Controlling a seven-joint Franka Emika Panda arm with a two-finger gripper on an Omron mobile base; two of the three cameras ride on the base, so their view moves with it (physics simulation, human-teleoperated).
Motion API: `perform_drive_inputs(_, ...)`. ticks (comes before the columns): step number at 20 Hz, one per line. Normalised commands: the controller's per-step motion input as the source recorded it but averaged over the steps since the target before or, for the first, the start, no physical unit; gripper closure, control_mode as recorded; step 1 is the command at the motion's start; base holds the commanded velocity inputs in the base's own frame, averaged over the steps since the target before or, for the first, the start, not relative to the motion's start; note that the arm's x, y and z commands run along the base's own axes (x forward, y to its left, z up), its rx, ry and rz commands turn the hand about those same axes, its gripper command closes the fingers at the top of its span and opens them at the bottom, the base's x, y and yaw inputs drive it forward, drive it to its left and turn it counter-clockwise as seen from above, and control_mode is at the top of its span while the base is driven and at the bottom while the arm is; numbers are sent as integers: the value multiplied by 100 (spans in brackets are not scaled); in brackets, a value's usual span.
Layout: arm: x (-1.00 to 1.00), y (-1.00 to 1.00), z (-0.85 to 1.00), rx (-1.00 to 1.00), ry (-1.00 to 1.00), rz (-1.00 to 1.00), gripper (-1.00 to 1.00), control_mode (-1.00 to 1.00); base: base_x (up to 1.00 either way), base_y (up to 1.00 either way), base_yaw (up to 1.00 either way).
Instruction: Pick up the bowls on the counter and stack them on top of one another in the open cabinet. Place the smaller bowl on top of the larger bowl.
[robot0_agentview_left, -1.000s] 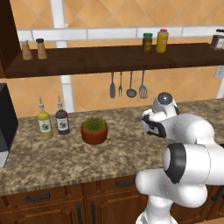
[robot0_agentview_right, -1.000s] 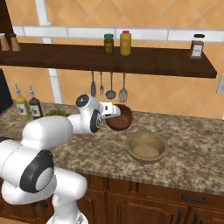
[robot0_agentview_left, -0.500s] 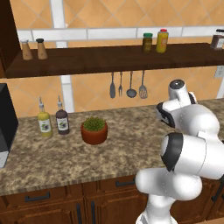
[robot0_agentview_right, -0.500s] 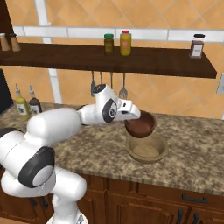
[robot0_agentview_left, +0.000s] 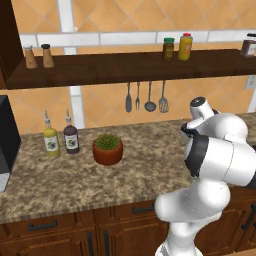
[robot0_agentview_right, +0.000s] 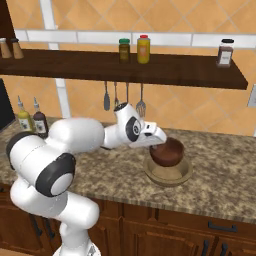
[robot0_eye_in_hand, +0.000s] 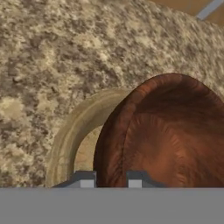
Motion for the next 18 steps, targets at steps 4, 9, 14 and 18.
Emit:
perform_drive_inputs(4, -4, -42, -54, -7, 7, 0, 100, -100, 0, 0, 0)
perform_drive_inputs(9, 0, -12, -11, 0, 1, 0, -100, -100, 0, 0, 0)
perform_drive_inputs(14, -18, 5, 67, 2, 0, 0, -100, -100, 0, 0, 0)
perform_drive_inputs(18, -43, 57, 31, 0, 5, 1, -100, -100, 0, 0, 0)
